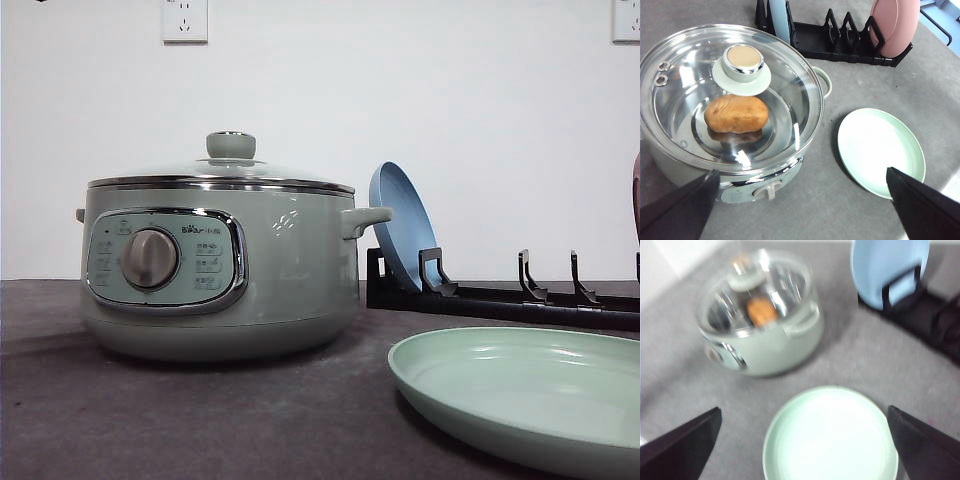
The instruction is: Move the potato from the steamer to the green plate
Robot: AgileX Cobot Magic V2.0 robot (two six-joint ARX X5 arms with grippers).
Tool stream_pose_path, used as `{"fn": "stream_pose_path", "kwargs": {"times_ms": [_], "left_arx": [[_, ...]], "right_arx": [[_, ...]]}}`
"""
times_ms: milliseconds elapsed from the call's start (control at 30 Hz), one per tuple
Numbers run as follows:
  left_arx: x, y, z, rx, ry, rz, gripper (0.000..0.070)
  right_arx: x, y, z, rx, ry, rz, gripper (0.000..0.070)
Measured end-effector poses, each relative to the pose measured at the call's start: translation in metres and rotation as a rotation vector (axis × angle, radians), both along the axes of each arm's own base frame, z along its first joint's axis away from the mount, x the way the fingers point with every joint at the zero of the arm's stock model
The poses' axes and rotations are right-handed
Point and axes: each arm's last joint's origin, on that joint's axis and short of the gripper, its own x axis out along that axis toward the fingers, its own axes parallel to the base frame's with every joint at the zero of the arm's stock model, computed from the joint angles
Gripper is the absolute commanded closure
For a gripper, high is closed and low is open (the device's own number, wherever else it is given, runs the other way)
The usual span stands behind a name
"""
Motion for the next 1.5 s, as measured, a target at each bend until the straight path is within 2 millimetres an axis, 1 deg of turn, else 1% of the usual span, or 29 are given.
{"fn": "stream_pose_path", "kwargs": {"times_ms": [100, 233, 400, 500, 600, 800, 933, 1033, 1200, 1433, 1500], "left_arx": [[0.008, -0.004, 0.006, 0.006, 0.018, -0.009, 0.0], [0.025, -0.015, 0.017, 0.042, 0.063, -0.013, 0.0], [0.053, -0.032, 0.029, 0.128, 0.109, 0.013, 0.0], [0.073, -0.045, 0.033, 0.199, 0.141, 0.045, 0.0], [0.098, -0.058, 0.033, 0.258, 0.186, 0.063, 0.0], [0.148, -0.084, 0.023, 0.309, 0.256, 0.07, 0.0], [0.171, -0.095, 0.016, 0.308, 0.266, 0.073, 0.0], [0.181, -0.1, 0.011, 0.306, 0.276, 0.078, 0.0], [0.192, -0.106, -0.005, 0.325, 0.322, 0.078, 0.0], [0.201, -0.11, -0.018, 0.342, 0.355, 0.078, 0.0], [0.202, -0.111, -0.021, 0.348, 0.36, 0.079, 0.0025]], "right_arx": [[-0.002, -0.001, 0.0, 0.011, -0.004, -0.004, 0.0], [-0.002, -0.001, 0.0, 0.019, 0.002, -0.007, 0.0], [-0.002, -0.001, 0.0, 0.024, 0.006, -0.01, 0.0], [-0.002, -0.001, 0.0, 0.024, 0.006, -0.01, 0.0], [-0.002, -0.001, 0.0, 0.024, 0.006, -0.01, 0.0], [-0.002, -0.001, 0.0, 0.024, 0.006, -0.01, 0.0], [-0.002, -0.001, 0.0, 0.024, 0.005, -0.011, 0.0], [-0.002, -0.001, 0.0, 0.024, 0.006, -0.011, 0.0], [-0.002, -0.001, 0.0, 0.024, 0.006, -0.01, 0.0], [-0.002, -0.001, 0.0, 0.024, 0.006, -0.011, 0.0], [-0.002, -0.001, 0.0, 0.024, 0.006, -0.011, 0.0]]}}
